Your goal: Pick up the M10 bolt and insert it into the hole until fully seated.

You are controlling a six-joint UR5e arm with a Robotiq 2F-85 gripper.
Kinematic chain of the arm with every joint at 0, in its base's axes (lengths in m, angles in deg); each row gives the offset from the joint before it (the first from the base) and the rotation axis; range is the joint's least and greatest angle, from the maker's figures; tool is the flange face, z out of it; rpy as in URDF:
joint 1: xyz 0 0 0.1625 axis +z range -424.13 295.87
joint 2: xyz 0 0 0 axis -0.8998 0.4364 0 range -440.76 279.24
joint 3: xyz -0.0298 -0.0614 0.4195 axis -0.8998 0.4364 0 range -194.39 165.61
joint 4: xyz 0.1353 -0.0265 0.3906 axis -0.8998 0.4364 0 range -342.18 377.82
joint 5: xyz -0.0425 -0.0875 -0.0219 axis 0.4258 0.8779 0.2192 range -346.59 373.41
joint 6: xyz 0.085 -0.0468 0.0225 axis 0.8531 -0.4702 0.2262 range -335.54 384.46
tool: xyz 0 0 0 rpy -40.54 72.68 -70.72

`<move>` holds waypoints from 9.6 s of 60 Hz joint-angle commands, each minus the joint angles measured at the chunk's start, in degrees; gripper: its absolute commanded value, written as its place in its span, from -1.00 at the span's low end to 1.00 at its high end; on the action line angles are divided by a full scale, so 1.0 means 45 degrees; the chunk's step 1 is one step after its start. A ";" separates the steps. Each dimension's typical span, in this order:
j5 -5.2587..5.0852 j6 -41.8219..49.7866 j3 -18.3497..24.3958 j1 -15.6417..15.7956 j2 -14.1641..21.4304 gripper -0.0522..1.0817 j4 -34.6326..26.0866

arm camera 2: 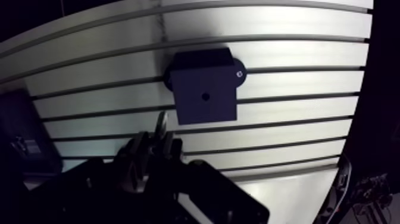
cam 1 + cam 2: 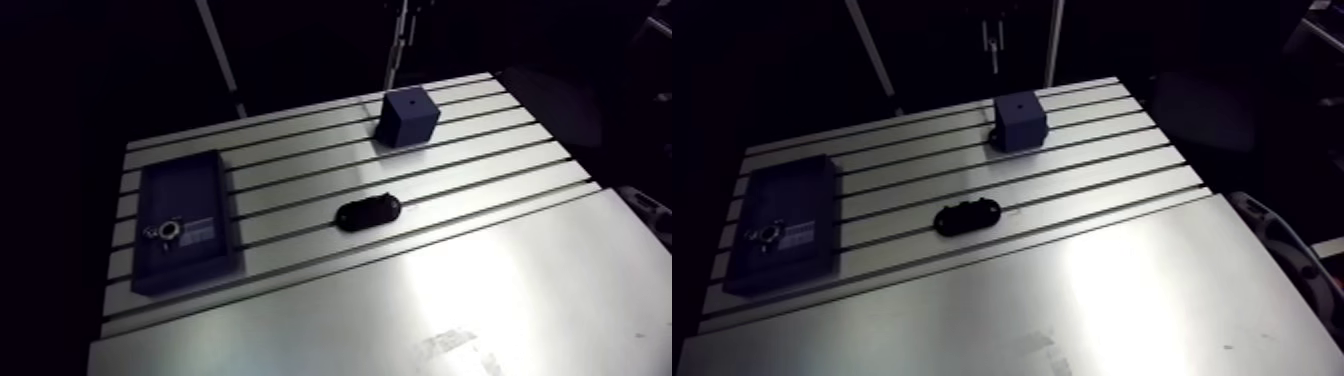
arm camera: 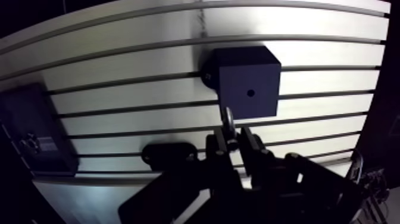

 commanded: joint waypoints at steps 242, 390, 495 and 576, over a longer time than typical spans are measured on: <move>0.0160 0.0097 -0.0709 -0.0772 -0.0757 0.99 0.0440; 0.0120 0.0078 -0.0822 -0.0710 -0.0832 0.99 0.0925; 0.0228 -0.0118 -0.1255 -0.0440 0.2122 -0.90 -0.0403; -0.0154 0.0038 -0.2115 0.1553 0.4735 -0.90 -0.1025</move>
